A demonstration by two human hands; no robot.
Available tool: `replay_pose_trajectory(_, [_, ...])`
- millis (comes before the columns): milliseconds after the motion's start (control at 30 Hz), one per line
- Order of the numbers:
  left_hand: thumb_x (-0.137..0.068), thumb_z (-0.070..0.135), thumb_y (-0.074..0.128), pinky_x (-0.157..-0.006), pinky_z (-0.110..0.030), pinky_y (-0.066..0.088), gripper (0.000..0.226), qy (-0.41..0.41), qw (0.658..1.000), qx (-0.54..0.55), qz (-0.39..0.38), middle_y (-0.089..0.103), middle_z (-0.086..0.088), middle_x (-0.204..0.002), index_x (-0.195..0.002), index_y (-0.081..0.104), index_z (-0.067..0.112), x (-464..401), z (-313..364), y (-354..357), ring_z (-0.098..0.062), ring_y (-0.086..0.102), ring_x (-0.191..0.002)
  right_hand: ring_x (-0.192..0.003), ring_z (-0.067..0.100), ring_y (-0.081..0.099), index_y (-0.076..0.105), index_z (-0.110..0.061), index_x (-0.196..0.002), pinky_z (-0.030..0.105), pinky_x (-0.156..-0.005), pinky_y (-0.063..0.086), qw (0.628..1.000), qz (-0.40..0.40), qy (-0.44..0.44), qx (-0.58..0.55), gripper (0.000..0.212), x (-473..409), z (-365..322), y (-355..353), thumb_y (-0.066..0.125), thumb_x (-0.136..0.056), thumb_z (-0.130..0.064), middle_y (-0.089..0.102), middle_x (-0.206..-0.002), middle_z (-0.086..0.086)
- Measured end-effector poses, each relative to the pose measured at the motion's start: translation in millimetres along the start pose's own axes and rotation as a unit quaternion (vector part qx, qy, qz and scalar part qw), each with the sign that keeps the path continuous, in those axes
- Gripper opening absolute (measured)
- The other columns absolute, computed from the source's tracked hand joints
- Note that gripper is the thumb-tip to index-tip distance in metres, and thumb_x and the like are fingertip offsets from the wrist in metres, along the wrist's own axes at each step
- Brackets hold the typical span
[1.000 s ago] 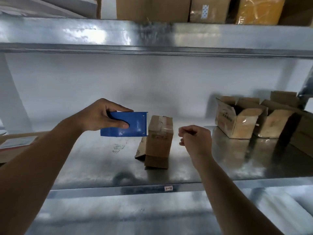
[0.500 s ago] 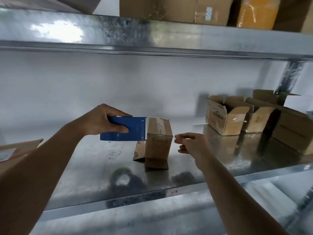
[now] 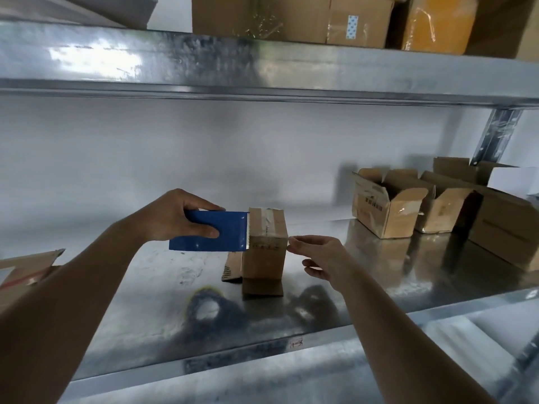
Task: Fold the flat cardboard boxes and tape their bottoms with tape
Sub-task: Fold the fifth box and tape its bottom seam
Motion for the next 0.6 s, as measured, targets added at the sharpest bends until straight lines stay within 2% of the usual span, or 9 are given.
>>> replay_pose_trajectory(100, [-0.071, 0.029, 0.090, -0.091, -0.037, 0.061, 0.053, 0.000, 1.000, 0.001, 0.006, 0.078, 0.015, -0.108, -0.122, 0.076, 0.032, -3, -2, 1, -0.009, 0.074, -0.100, -0.079, 0.015, 0.057, 0.079, -0.024, -0.108, 0.026, -0.077, 0.055, 0.997, 0.012, -0.024, 0.067, 0.028, -9, -8, -3, 0.085, -0.085, -0.040, 0.080, -0.093, -0.009])
replay_pose_trajectory(200, [-0.072, 0.027, 0.090, -0.091, -0.039, 0.062, 0.052, 0.003, 1.000, -0.006, 0.005, 0.078, 0.015, -0.108, -0.122, 0.076, 0.032, -5, -3, 0, -0.009, 0.074, -0.100, -0.086, 0.013, 0.065, 0.079, -0.022, -0.108, 0.030, -0.082, 0.057, 0.992, 0.014, -0.028, 0.120, 0.037, -14, -11, -6, 0.084, -0.083, -0.048, 0.080, -0.097, -0.007])
replay_pose_trajectory(267, [-0.074, 0.025, 0.090, -0.091, -0.038, 0.062, 0.050, 0.002, 1.000, -0.009, 0.005, 0.078, 0.015, -0.108, -0.122, 0.076, 0.032, -6, -4, -1, -0.009, 0.074, -0.100, -0.096, 0.019, 0.070, 0.077, -0.021, -0.111, 0.029, -0.076, 0.061, 0.989, 0.012, -0.010, 0.148, 0.043, -17, -4, -7, 0.085, -0.080, -0.050, 0.076, -0.105, -0.003])
replay_pose_trajectory(333, [-0.074, 0.024, 0.090, -0.091, -0.038, 0.061, 0.050, 0.002, 1.000, -0.003, 0.008, 0.079, 0.015, -0.107, -0.121, 0.076, 0.032, -5, -7, -2, -0.009, 0.075, -0.100, -0.093, 0.023, 0.073, 0.076, -0.020, -0.111, 0.030, -0.071, 0.063, 0.993, -0.002, -0.012, 0.120, 0.040, -17, 6, -3, 0.088, -0.079, -0.042, 0.075, -0.108, 0.001])
replay_pose_trajectory(400, [-0.074, 0.024, 0.090, -0.091, -0.038, 0.061, 0.050, 0.001, 1.000, 0.003, 0.012, 0.079, 0.015, -0.108, -0.121, 0.076, 0.032, -5, -9, -1, -0.009, 0.075, -0.100, -0.083, 0.022, 0.076, 0.076, -0.019, -0.111, 0.032, -0.072, 0.064, 0.995, 0.013, -0.071, 0.076, 0.031, -19, 9, 2, 0.087, -0.084, -0.029, 0.076, -0.105, 0.005])
replay_pose_trajectory(467, [-0.074, 0.024, 0.090, -0.092, -0.039, 0.061, 0.051, 0.000, 1.000, 0.008, 0.012, 0.079, 0.014, -0.108, -0.122, 0.076, 0.031, -6, -11, 0, -0.010, 0.075, -0.100, -0.081, 0.020, 0.076, 0.076, -0.018, -0.111, 0.034, -0.074, 0.065, 0.984, 0.066, -0.157, 0.054, 0.022, -19, 4, 4, 0.081, -0.090, -0.017, 0.076, -0.104, 0.005])
replay_pose_trajectory(600, [-0.072, 0.028, 0.090, -0.095, -0.041, 0.060, 0.053, 0.000, 1.000, 0.019, 0.009, 0.078, 0.013, -0.110, -0.123, 0.076, 0.031, -10, -12, 3, -0.011, 0.074, -0.103, -0.082, 0.008, 0.072, 0.078, -0.022, -0.103, 0.019, -0.074, 0.060, 0.920, 0.180, -0.324, 0.125, 0.014, -13, -10, 11, 0.080, -0.090, -0.019, 0.076, -0.092, -0.010])
Point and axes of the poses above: each hand's wrist, its own x-axis away from the middle knuckle, its own y-axis out of the palm, z = x × y, the point moved 4 cm from there along -x, towards the middle knuckle
